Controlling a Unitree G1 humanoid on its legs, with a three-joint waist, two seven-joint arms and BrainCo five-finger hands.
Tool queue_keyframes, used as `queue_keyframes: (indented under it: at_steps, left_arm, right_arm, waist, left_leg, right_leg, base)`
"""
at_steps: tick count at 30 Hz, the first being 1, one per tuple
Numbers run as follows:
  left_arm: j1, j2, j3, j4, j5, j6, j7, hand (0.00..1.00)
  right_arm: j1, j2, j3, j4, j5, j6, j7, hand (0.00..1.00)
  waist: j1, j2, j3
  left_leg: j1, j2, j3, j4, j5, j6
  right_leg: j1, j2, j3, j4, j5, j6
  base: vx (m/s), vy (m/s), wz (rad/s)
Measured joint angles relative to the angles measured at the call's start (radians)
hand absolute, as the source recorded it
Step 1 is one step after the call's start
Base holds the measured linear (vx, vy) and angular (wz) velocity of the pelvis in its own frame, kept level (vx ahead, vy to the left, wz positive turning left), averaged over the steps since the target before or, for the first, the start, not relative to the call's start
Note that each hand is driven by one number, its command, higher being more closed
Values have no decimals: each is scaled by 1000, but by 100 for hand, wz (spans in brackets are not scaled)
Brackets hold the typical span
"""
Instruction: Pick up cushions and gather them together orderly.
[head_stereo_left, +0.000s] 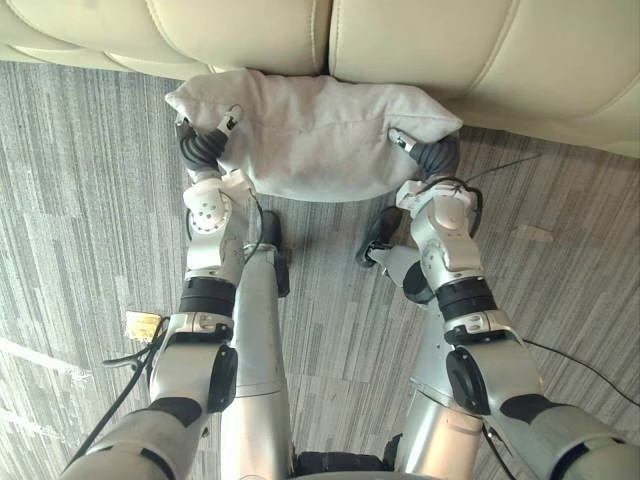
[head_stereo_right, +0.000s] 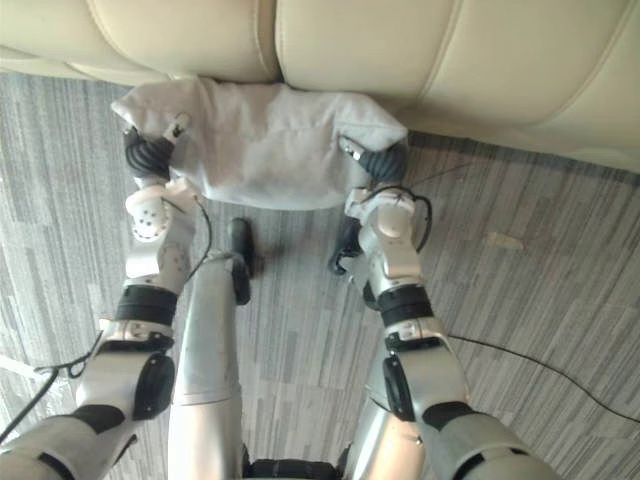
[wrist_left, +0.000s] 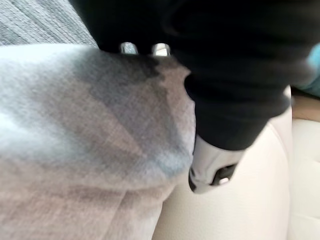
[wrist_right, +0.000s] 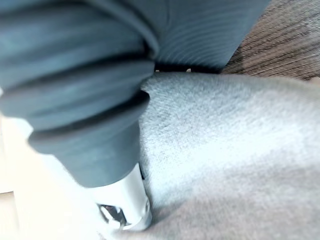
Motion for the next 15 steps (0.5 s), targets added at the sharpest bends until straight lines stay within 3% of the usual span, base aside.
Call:
queue_keyframes:
  at_steps: [6, 9, 11, 12, 13, 14, 15]
  left_arm:
    - [41, 1, -43, -77, 1, 0, 21, 100]
    - [117, -1, -92, -135, 0, -3, 19, 100]
    - [216, -7, -139, -231, 0, -18, 4, 100]
    - [238, -10, -145, -248, 0, -20, -4, 100]
    - [308, -24, -170, -295, 0, -27, -17, 100]
    - [346, -35, -182, -312, 0, -30, -28, 100]
    - [432, -52, -211, -341, 0, -38, -42, 100]
  right_arm:
    - [99, 1, 6, -109, 3, 1, -4, 100]
    - [184, 14, 6, -167, -1, 1, -4, 100]
    - [316, 36, 9, -285, -3, -5, -2, 100]
    - [341, 39, 11, -303, -3, -6, -1, 100]
    - [415, 48, 13, -339, -3, -9, 3, 100]
    - [451, 53, 15, -347, -4, -11, 5, 100]
    - [531, 67, 17, -349, -4, -19, 12, 100]
  waist:
    - [-6, -2, -2]
    - [-6, -5, -5]
    - [-8, -15, -11]
    - [-8, -15, -11]
    - [-5, -17, -13]
    - [-6, -18, -30]
    - [-8, -28, -132]
  left_leg:
    - [50, 1, -15, -11, 4, -8]
    - [163, 15, -8, -74, 8, -7]
    - [310, 25, 19, -192, 34, -2]
    - [339, 27, 24, -212, 36, 0]
    - [448, 29, 42, -266, 37, 2]
    - [488, 29, 47, -287, 36, 2]
    - [502, 32, 62, -317, 35, 4]
  right_leg:
    - [63, 7, -16, -22, 1, -1]
    - [177, 31, -24, -96, 10, 2]
    - [307, 52, -24, -201, 26, 28]
    - [335, 55, -24, -218, 29, 31]
    - [434, 57, -30, -262, 33, 30]
    - [470, 59, -30, -280, 35, 27]
    - [476, 66, -27, -308, 36, 24]
  base:
    - [-26, 36, -1]
    - [-36, 52, -9]
    - [-12, 35, -5]
    - [26, 8, -5]
    - [36, 0, -5]
    - [56, -10, -9]
    - [52, -11, -10]
